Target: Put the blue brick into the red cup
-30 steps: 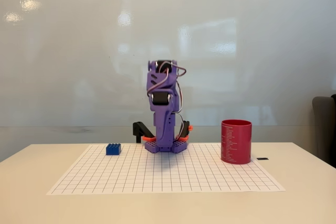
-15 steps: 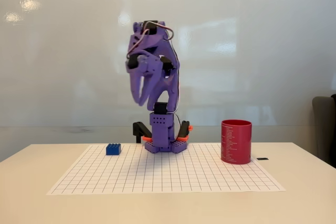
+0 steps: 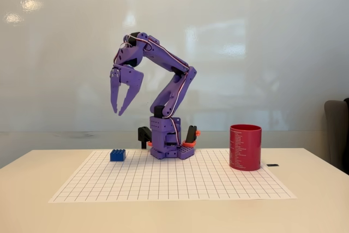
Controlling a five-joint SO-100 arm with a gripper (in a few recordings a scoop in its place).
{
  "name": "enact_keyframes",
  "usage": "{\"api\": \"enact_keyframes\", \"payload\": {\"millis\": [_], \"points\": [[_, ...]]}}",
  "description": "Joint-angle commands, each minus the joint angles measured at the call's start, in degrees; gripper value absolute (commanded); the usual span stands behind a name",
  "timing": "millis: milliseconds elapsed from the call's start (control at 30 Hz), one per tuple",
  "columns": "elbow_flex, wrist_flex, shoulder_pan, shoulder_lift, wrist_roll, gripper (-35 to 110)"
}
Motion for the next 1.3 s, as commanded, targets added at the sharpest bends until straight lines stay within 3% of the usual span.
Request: {"api": "enact_keyframes", "payload": {"millis": [0,167,500,1200,1267], "points": [[6.33,-1.23,4.75,4.66,0.79,0],[17.40,-6.42,4.75,7.65,2.02,0],[24.35,-13.18,16.26,3.25,4.13,0],[23.29,-18.19,28.39,-5.62,2.29,0],[23.03,-17.05,28.83,-5.80,2.29,25]]}}
